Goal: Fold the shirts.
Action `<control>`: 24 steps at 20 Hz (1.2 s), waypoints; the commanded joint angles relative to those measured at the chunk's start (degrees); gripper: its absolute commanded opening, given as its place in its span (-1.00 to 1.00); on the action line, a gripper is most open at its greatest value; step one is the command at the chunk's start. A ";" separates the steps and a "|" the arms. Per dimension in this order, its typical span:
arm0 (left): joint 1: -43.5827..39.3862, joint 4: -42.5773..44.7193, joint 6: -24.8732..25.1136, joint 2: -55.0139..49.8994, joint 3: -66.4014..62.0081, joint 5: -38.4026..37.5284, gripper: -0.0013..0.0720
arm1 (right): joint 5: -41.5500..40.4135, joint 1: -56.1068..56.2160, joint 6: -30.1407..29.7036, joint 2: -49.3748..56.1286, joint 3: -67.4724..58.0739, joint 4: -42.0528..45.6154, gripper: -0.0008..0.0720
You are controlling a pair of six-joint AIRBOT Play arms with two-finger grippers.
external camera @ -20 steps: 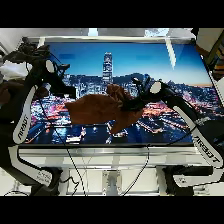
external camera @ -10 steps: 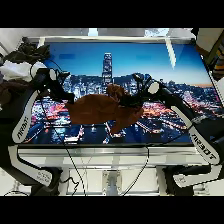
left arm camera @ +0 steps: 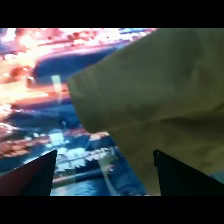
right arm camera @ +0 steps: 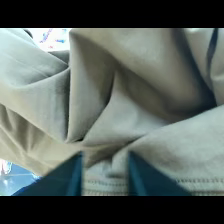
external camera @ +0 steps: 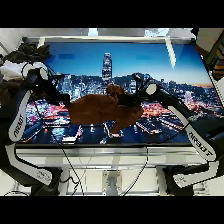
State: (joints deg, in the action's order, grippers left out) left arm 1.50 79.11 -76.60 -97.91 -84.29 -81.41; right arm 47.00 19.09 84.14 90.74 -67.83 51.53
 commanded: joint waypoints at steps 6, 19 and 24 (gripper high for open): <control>0.57 -13.57 3.37 -2.27 0.04 -9.81 0.91 | 1.86 -2.36 3.10 0.04 -2.99 11.21 -0.90; 0.59 -8.55 0.33 -2.64 0.02 -14.21 0.91 | 16.92 -7.17 -2.91 -4.26 -6.64 2.38 0.21; 0.61 -8.63 0.35 -2.62 0.02 -13.35 0.91 | 9.03 -2.25 -2.51 -0.48 -4.74 -0.28 0.23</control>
State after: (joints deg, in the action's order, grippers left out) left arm 2.04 70.06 -76.27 -100.57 -84.27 -94.56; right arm 58.85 14.61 82.65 88.09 -73.38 54.72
